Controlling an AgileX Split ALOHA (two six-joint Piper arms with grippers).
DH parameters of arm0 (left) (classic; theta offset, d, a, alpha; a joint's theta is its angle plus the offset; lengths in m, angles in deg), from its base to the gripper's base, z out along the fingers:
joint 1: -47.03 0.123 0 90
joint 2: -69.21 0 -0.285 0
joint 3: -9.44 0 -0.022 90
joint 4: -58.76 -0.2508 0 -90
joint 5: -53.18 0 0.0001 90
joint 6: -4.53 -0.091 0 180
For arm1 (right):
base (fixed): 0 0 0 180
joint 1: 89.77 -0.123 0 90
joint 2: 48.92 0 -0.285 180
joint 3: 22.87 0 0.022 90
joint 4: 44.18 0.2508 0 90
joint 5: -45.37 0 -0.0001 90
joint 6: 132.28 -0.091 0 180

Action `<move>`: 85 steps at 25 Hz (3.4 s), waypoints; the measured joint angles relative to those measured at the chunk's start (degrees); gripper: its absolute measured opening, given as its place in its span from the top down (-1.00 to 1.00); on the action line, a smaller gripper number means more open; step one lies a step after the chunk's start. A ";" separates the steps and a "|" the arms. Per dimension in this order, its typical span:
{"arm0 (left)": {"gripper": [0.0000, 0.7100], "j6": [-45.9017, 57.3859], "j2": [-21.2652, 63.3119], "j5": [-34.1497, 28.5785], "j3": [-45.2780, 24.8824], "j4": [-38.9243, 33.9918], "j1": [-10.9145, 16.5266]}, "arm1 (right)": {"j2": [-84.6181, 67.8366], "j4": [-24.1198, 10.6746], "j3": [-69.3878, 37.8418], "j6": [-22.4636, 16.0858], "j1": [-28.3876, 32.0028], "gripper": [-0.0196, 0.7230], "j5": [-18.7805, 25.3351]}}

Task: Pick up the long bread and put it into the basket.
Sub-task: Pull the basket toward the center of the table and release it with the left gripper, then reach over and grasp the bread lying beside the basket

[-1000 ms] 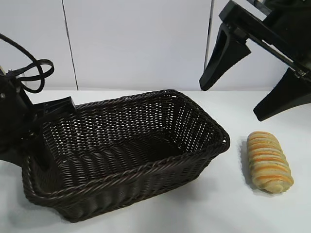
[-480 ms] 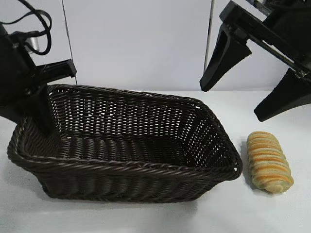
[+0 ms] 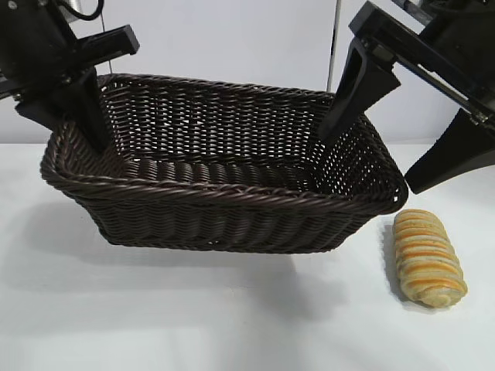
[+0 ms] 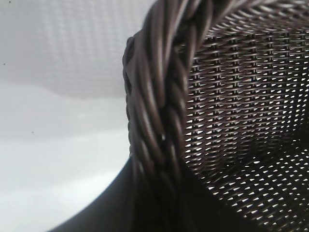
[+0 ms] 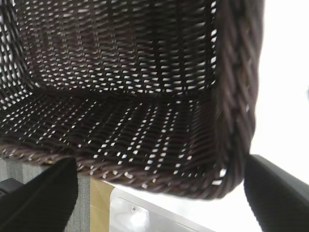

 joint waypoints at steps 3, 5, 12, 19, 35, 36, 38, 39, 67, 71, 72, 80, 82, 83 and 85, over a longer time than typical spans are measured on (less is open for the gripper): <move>0.72 -1.05 -2.19 0.76 0.18 0.00 0.00 | 0.00 0.00 0.00 0.00 0.00 -0.84 0.04; 0.72 -1.46 -3.45 1.60 0.22 0.10 0.02 | 0.00 0.00 0.00 0.00 0.00 -0.84 0.06; 0.72 -1.86 -4.30 4.14 0.22 0.69 0.02 | 0.00 0.00 0.00 0.00 0.00 -0.84 0.06; 0.62 -1.31 -4.60 4.74 0.22 0.95 0.02 | 0.00 0.00 0.00 0.00 0.00 -0.84 0.06; -0.92 3.08 -1.41 5.12 0.25 -1.68 0.14 | 0.00 -0.04 0.00 0.00 0.00 -0.84 0.00; -0.92 3.38 -0.37 4.92 0.25 -2.44 0.50 | 0.00 -0.04 0.00 0.00 0.00 -0.84 0.00; -0.93 4.31 1.79 3.92 0.25 -3.50 1.36 | 0.00 -0.04 0.00 0.00 0.00 -0.84 0.00; -0.93 4.59 2.75 3.42 0.25 -3.74 2.04 | 0.00 -0.04 0.00 0.00 0.00 -0.84 0.00; -0.93 3.44 22.22 -6.80 0.25 -12.58 20.71 | 0.00 -0.24 0.00 0.76 0.00 -0.84 0.05; -0.93 3.14 26.12 -8.10 0.25 -13.55 20.71 | 0.00 -0.29 0.00 1.07 0.00 -0.84 0.05; -0.93 3.14 27.94 -8.38 0.25 -14.06 20.71 | 0.00 -0.28 0.00 1.15 0.00 -0.84 0.05; -0.93 3.02 45.89 -9.73 -2.44 -15.65 20.71 | 0.00 -0.28 0.00 2.17 0.00 -0.84 0.23; -0.93 3.02 50.64 -10.11 -4.36 -16.81 20.15 | 0.00 -0.28 0.00 2.29 0.00 -0.84 0.23; -0.93 3.02 53.27 -10.21 -5.47 -17.77 19.69 | 0.00 -0.28 0.00 2.34 0.00 -0.84 0.23; -0.93 3.02 58.64 -10.40 -7.65 -19.85 18.02 | 0.00 -0.28 0.00 2.34 0.00 -0.84 0.23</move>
